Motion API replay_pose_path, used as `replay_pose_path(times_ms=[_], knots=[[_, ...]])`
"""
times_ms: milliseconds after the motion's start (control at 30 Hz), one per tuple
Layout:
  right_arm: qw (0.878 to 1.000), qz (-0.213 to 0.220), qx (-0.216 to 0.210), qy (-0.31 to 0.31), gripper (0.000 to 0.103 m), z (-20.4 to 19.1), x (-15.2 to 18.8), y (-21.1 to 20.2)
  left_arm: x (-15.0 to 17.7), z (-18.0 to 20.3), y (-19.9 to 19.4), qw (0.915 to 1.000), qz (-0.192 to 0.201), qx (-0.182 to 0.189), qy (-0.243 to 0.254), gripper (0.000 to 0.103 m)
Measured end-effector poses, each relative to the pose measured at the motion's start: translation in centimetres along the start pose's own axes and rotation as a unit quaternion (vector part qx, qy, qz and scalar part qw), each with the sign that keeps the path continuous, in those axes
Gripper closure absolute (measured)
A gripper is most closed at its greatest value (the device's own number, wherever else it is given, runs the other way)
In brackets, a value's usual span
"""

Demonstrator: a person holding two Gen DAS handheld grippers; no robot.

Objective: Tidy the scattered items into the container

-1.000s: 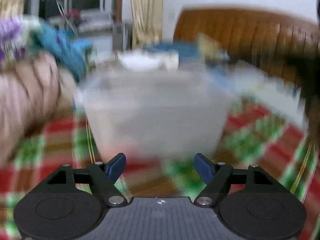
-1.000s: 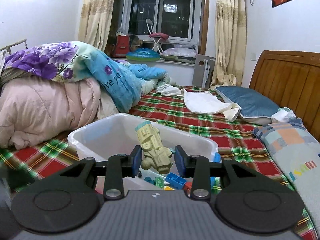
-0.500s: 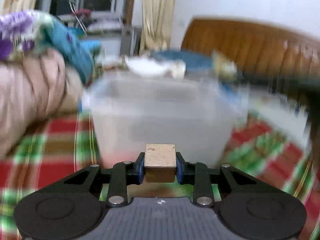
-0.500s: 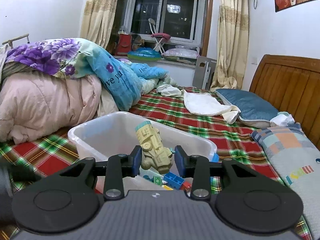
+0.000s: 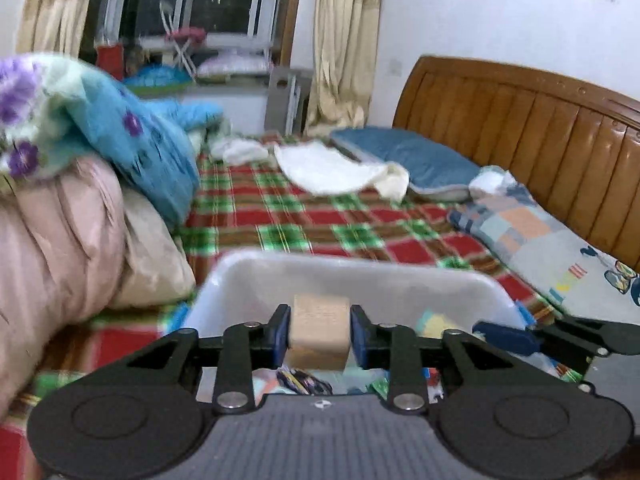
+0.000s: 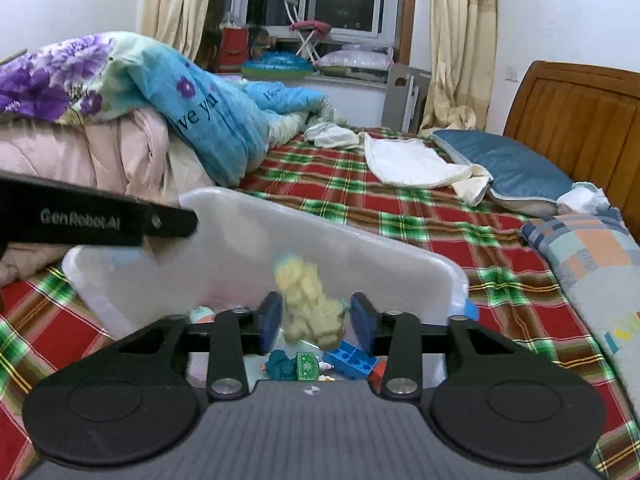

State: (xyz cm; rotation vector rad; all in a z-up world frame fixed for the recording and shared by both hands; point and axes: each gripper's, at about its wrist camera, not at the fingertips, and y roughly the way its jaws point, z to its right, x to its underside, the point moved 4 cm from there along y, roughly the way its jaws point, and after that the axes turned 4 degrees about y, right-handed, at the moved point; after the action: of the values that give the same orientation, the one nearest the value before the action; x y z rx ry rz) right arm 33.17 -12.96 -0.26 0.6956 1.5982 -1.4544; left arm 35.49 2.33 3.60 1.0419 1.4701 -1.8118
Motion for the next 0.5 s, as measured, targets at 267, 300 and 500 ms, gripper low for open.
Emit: replay_pose_path(times_ms=[267,300,500], knots=[[1.0,0.01,0.004,-0.025,0.034,-0.9,0.4,-1.0,1.4,0.0,-1.5,1.0,-0.003,-0.005,0.005,0.023],[1.0,0.009,0.004,-0.025,0.033,-1.0,0.3,-1.2,1.3,0.2,-1.9,0.9999,-0.001,-0.005,0.01,0.02],[0.999,-0.006,0.008,-0.032,0.024,-1.5,-0.9,-3.0,-0.6,2.2,-4.8,0.9967,0.019,-0.027,0.074,0.018]])
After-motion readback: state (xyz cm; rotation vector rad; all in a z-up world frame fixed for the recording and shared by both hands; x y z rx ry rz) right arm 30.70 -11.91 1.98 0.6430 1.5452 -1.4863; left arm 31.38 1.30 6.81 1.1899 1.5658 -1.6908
